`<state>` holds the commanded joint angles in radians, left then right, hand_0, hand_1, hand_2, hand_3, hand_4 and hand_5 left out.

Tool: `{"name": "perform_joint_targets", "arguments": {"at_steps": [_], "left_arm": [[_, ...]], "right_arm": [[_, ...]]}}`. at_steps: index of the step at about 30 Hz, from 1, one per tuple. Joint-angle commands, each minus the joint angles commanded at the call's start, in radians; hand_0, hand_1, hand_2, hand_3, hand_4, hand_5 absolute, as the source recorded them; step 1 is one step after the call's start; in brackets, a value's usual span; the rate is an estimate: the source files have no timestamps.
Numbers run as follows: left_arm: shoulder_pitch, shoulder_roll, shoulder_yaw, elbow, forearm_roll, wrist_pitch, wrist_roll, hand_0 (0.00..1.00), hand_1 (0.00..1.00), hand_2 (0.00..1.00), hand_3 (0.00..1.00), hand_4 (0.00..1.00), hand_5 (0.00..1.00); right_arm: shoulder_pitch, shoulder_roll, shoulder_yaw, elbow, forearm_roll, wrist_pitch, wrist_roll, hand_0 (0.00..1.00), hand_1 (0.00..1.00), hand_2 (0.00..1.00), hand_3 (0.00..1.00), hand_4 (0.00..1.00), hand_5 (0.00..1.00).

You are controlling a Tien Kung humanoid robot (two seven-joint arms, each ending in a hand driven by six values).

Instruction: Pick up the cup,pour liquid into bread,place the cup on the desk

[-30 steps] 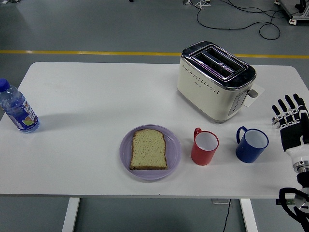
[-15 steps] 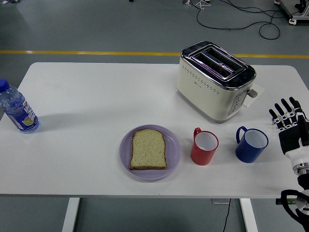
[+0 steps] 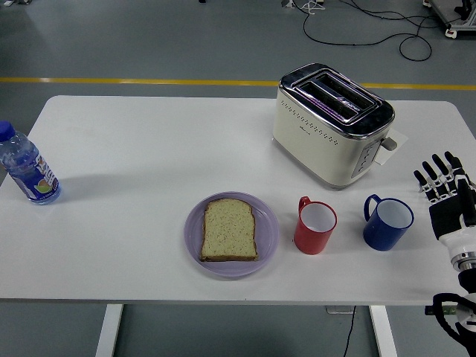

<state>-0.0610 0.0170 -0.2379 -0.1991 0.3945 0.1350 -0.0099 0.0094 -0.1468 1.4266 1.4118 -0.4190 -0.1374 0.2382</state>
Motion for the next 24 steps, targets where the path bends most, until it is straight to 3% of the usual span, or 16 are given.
{"name": "perform_joint_targets", "arguments": {"at_steps": [24], "left_arm": [[-0.011,0.002,-0.006,-0.001,0.004,0.000,0.000,0.649,0.604,0.594,0.527,0.296,0.757]], "right_arm": [[0.006,0.006,0.039,0.002,-0.052,-0.012,-0.025,0.735,0.674,0.695,0.644,0.678,0.327]]}}
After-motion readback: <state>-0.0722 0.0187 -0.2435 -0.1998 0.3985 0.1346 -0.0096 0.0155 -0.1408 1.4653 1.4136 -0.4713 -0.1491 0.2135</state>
